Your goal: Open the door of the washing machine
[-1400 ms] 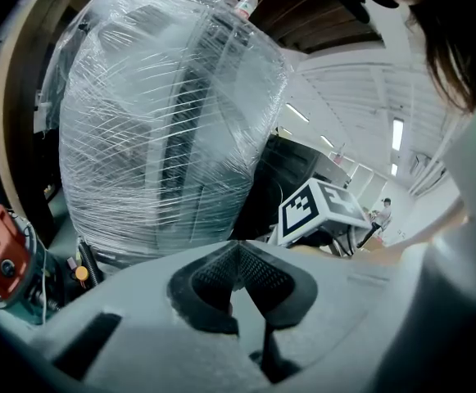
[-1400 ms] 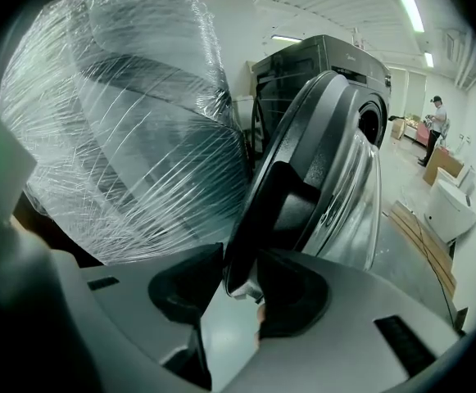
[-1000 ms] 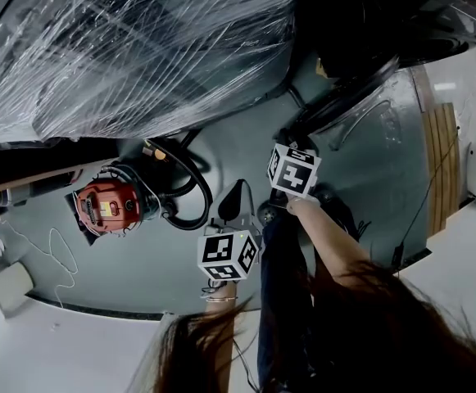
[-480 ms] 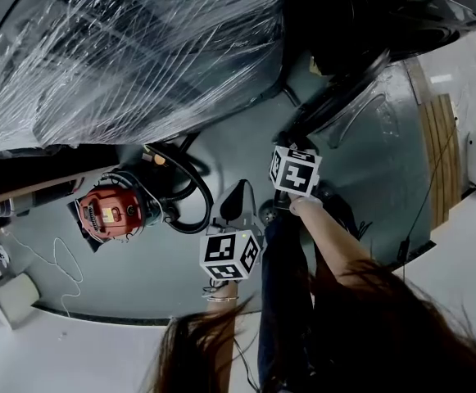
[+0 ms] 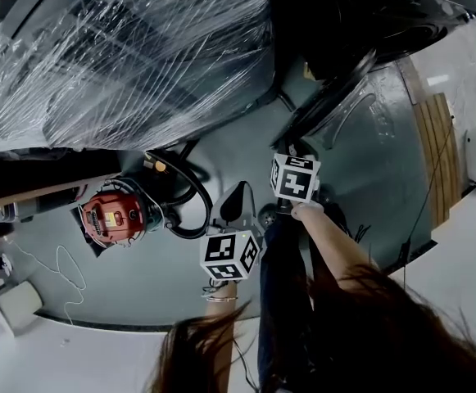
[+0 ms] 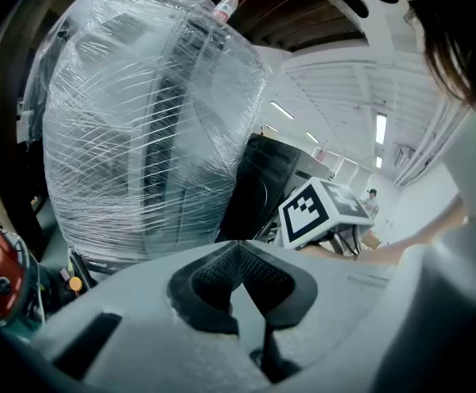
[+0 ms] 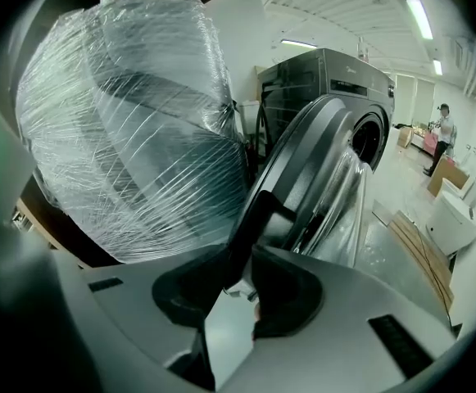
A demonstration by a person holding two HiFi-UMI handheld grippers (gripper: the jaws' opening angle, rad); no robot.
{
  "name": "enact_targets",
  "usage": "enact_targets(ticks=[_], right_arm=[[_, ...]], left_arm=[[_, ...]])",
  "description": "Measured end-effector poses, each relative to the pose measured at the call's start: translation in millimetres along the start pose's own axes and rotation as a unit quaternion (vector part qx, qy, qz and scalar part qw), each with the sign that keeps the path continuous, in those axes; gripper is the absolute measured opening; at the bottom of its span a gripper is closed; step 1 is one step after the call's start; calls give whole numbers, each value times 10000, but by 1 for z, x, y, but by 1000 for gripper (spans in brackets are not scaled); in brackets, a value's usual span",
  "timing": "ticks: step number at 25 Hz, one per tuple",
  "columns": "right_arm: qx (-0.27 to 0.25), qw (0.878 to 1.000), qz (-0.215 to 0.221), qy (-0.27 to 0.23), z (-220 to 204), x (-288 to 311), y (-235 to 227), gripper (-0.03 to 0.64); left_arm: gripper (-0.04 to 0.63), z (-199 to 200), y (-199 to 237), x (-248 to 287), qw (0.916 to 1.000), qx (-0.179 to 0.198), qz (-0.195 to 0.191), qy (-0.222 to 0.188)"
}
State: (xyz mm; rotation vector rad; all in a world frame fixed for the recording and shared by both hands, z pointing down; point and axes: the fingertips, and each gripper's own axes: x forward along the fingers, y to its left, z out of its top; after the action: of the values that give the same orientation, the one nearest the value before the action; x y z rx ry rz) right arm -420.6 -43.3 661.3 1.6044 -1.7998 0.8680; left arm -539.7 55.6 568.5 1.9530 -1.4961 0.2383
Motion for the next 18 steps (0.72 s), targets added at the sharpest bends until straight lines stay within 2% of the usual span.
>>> enact_targets(ticks=[8,13,18], right_arm=[[-395,9987,302,-66,8,-29,-17,57],[-580,9972,442,-137,15,-51,-44,49],[-675,9964,474,-204,22,-72,-77,46]], left_arm=[[12,9,-29,-7,9996,-16,229,-169],[13,13,-58,-11,9987,-84,403,-305],[12,16,-95,-11,9987,9,373,-351]])
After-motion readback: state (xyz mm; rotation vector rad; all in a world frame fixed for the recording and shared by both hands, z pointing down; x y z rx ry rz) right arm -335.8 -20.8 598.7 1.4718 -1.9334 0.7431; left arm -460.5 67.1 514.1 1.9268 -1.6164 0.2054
